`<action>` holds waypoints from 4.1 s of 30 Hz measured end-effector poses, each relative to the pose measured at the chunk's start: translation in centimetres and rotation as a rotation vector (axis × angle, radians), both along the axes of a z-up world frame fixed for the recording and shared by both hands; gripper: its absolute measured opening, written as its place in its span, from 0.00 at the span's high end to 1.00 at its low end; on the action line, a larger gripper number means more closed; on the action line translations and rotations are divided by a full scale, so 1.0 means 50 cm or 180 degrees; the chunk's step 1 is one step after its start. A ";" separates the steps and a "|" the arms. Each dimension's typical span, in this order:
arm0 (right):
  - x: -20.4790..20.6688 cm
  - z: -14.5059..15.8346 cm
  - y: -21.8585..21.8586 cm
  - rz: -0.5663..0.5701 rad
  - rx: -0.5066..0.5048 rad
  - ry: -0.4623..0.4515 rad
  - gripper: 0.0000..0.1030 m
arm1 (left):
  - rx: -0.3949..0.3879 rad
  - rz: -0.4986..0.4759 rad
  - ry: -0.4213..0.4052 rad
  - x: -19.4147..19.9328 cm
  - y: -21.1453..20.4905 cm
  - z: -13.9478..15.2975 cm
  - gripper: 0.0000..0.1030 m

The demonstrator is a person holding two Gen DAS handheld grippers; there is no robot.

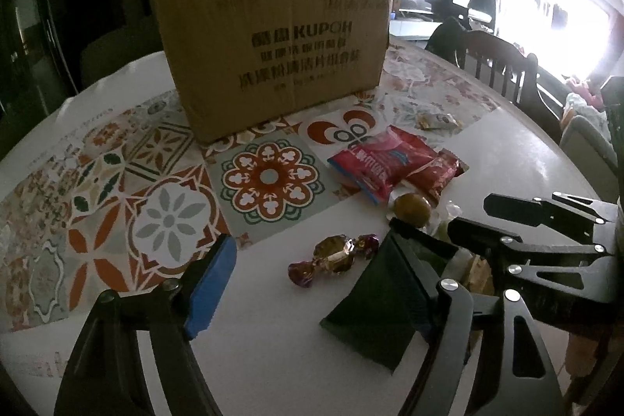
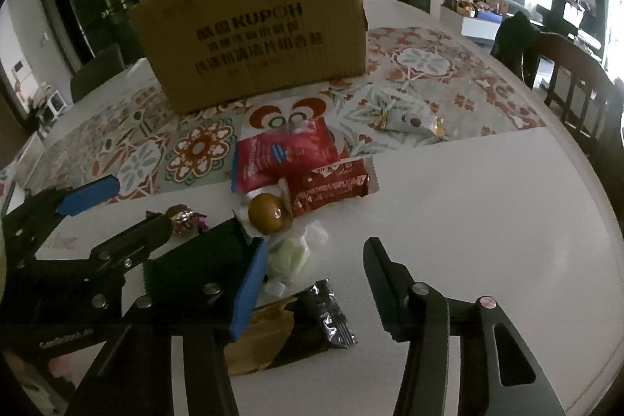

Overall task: Organize snacks
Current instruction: 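Grasp the gold-wrapped candy with the left tool while the right tool grasps a small clear packet, then carry the candy and clear packet over the cardboard box with both tools, then open both tools to drop the candy and clear packet into the box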

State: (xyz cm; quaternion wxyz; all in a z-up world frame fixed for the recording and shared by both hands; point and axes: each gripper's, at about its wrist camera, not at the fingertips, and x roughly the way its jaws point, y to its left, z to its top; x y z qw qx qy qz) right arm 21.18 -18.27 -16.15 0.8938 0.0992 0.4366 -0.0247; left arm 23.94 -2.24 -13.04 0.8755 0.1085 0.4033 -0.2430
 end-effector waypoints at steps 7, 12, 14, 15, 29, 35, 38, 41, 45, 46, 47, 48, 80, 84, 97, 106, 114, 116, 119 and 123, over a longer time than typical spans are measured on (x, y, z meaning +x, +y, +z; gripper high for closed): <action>0.006 -0.009 0.009 0.0036 0.0021 0.0024 0.58 | -0.0068 0.0032 0.0147 0.015 -0.003 -0.022 0.32; 0.009 -0.012 0.016 0.0099 0.0033 0.0039 0.59 | -0.0098 0.0039 0.0194 0.018 -0.010 -0.030 0.35; 0.010 -0.014 0.020 0.0115 0.0031 0.0052 0.60 | -0.0114 0.0032 0.0233 0.020 -0.012 -0.035 0.38; 0.010 -0.015 0.021 0.0125 0.0020 0.0049 0.63 | -0.0126 0.0032 0.0261 0.022 -0.012 -0.037 0.39; 0.010 -0.016 0.022 0.0152 -0.0003 0.0026 0.76 | -0.0200 0.0001 0.0337 0.025 -0.015 -0.040 0.76; 0.010 -0.016 0.021 0.0152 -0.0007 0.0023 0.76 | -0.0193 0.0069 0.0257 0.016 -0.015 -0.030 0.76; 0.009 -0.015 0.021 0.0152 -0.0016 0.0011 0.76 | -0.0210 0.0115 0.0205 0.010 -0.011 -0.018 0.76; 0.007 -0.011 0.018 0.0160 -0.0024 -0.0022 0.76 | -0.0215 0.0179 0.0149 0.003 -0.007 -0.003 0.76; 0.000 0.000 0.016 0.0188 -0.0030 -0.0095 0.76 | -0.0215 0.0249 0.0057 -0.009 -0.004 0.017 0.76; -0.004 0.004 0.017 0.0196 -0.0036 -0.0123 0.76 | -0.0220 0.0274 0.0032 -0.014 -0.003 0.023 0.76; -0.006 0.008 0.016 0.0205 -0.0041 -0.0145 0.76 | -0.0235 0.0293 0.0020 -0.017 -0.002 0.028 0.76; -0.009 0.012 0.016 0.0215 -0.0048 -0.0173 0.76 | -0.0251 0.0310 0.0012 -0.020 -0.001 0.032 0.76; -0.018 0.212 -0.021 0.0489 -0.0243 -0.1184 0.76 | -0.0544 0.0541 -0.0731 -0.042 -0.019 0.226 0.76; 0.001 0.228 -0.027 0.0511 -0.0234 -0.1249 0.76 | -0.0557 0.0564 -0.0811 -0.026 -0.021 0.245 0.76; 0.066 0.279 -0.052 0.0500 -0.0279 -0.1503 0.76 | -0.0601 0.0646 -0.0971 0.047 -0.030 0.284 0.76; 0.145 0.301 -0.065 0.0558 -0.0325 -0.1561 0.76 | -0.0576 0.0719 -0.1027 0.118 -0.038 0.294 0.76; 0.231 0.304 -0.075 0.0624 -0.0363 -0.1516 0.76 | -0.0512 0.0762 -0.1021 0.206 -0.053 0.297 0.76; 0.256 0.303 -0.079 0.0649 -0.0368 -0.1502 0.76 | -0.0513 0.0763 -0.0977 0.228 -0.055 0.292 0.76; 0.288 0.301 -0.080 0.0684 -0.0356 -0.1468 0.76 | -0.0501 0.0789 -0.0911 0.261 -0.062 0.283 0.76; 0.325 0.295 -0.083 0.0695 -0.0350 -0.1412 0.76 | -0.0464 0.0805 -0.0839 0.301 -0.069 0.272 0.76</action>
